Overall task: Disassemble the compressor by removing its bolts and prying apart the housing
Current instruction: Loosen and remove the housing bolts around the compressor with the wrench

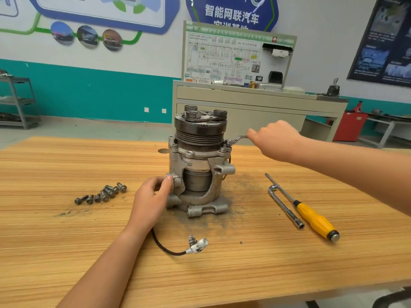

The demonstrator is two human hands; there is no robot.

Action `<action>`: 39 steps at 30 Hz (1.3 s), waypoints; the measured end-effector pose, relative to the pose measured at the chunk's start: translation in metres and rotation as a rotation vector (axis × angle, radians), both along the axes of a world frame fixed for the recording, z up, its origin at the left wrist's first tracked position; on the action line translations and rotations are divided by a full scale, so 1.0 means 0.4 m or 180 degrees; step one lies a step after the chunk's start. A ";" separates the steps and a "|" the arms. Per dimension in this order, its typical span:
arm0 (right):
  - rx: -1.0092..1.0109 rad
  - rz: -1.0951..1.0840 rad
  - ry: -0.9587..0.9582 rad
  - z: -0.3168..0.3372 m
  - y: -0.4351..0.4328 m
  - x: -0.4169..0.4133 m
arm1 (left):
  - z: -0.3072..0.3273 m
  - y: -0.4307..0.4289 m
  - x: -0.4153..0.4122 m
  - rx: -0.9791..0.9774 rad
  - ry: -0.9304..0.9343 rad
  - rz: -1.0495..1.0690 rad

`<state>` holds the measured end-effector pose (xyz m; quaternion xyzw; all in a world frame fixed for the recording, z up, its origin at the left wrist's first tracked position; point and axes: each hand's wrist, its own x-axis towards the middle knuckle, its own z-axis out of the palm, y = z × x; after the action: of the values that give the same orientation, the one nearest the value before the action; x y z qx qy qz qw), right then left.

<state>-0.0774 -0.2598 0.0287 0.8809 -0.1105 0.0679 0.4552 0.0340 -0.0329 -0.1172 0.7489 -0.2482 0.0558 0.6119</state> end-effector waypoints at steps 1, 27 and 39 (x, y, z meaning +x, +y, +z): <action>0.0075 0.0048 -0.0138 -0.008 -0.007 0.013 | -0.001 0.000 0.001 -0.0024 0.0002 -0.0008; 0.2754 0.0406 -0.1049 -0.044 0.011 -0.051 | -0.003 0.002 0.000 -0.0065 0.0004 -0.0019; 0.1701 -0.0265 -0.0531 -0.010 0.097 -0.063 | 0.001 0.006 -0.005 -0.0113 0.0067 -0.0088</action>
<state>-0.1024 -0.2210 0.0247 0.9558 -0.1976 0.0899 0.1985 0.0318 -0.0304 -0.1169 0.7350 -0.2509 0.0438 0.6284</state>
